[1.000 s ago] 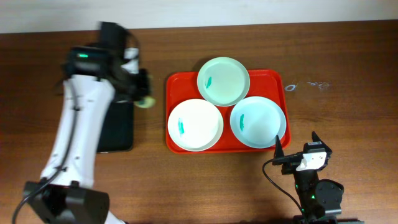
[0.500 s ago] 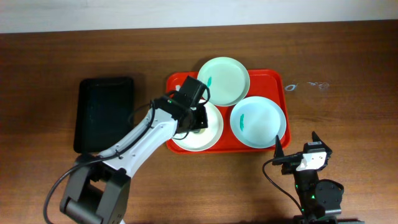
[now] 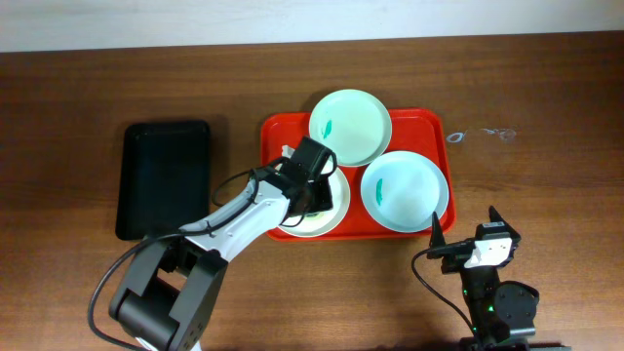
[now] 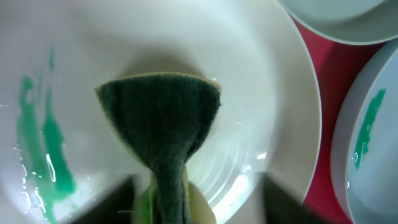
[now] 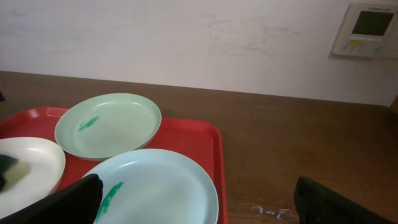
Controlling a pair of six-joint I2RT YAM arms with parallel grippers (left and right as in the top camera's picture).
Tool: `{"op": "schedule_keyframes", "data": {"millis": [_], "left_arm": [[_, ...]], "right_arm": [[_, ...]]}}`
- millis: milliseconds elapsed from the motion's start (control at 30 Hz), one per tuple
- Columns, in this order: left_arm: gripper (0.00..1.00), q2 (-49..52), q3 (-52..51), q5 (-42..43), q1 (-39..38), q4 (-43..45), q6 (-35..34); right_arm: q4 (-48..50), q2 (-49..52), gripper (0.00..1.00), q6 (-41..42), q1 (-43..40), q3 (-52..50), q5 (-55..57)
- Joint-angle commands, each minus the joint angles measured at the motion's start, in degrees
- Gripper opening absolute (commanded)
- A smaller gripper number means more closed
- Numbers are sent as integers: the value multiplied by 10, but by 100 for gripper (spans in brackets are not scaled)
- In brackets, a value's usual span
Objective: Clean dirty plates on tray and stack at the side
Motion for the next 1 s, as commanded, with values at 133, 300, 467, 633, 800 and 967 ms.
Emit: {"op": "schedule_keyframes", "data": {"millis": [133,300,467,633,800,967], "left_arm": [[99,-85,81,-2,47,-103,27],[99,-196,111,-45,107,-212,27],[99,-289,111,-165,169,-346,26],[99,-318,111,-186,198,-420,26],[99,-318,111,-186,198,-422,26],[99,-318,111,-166,198,-421,26]], "right_arm": [[-4,-4,99,-4,-4,-3,5],[-4,-4,98,-4,-4,-3,5],[-4,-4,99,-4,-4,-3,5],[46,-4,99,68,-3,-3,-153],[168,-3,99,270,-3,-3,-478],[584,-3,99,443,-4,15,-388]]}}
